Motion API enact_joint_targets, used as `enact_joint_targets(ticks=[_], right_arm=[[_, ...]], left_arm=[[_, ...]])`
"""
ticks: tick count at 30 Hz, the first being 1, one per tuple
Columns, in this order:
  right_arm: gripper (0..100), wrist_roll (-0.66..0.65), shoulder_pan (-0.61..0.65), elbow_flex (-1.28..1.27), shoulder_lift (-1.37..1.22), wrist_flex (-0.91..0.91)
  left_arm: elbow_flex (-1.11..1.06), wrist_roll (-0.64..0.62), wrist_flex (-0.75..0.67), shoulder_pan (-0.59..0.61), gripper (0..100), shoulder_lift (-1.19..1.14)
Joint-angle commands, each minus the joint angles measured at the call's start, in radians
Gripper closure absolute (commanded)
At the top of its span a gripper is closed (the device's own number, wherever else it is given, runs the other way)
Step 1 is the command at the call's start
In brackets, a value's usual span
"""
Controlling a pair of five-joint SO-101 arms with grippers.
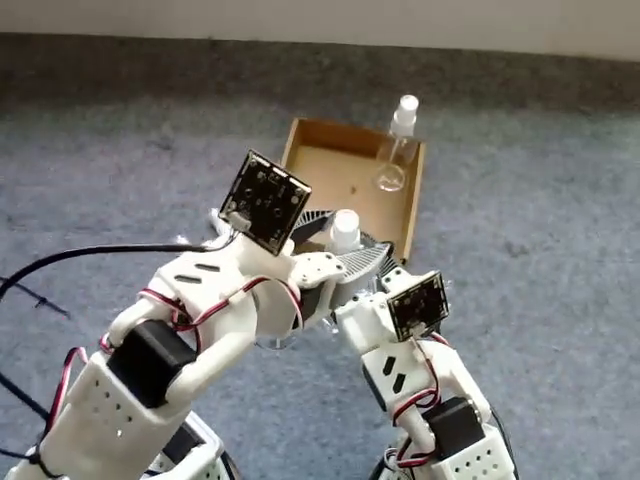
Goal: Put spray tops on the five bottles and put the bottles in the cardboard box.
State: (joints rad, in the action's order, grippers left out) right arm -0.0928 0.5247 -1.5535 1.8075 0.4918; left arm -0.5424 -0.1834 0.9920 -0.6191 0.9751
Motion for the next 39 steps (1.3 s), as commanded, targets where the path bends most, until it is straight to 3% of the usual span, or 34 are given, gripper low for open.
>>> enact_joint_targets(ticks=[1, 4, 11, 16, 25, 39], right_arm=[[99.5, 0.009, -0.013, 0.016, 0.012, -0.024], [99.5, 0.009, -0.013, 0.016, 0.012, -0.024], [99.5, 0.009, -0.013, 0.016, 0.012, -0.024], [99.5, 0.009, -0.013, 0.016, 0.012, -0.024], [99.5, 0.009, -0.013, 0.018, 0.012, -0.024], [99.5, 0.003, -0.016, 0.016, 0.012, -0.022]], left_arm=[[0.110, 0.006, -0.023, 0.013, 75, 0.019], [0.173, 0.006, -0.021, 0.021, 75, 0.019], [0.113, 0.005, -0.015, 0.185, 75, 0.012], [0.002, 0.006, -0.017, 0.185, 75, 0.012], [-0.151, 0.054, -0.184, 0.193, 75, 0.012], [-0.148, 0.081, -0.203, 0.268, 75, 0.015]])
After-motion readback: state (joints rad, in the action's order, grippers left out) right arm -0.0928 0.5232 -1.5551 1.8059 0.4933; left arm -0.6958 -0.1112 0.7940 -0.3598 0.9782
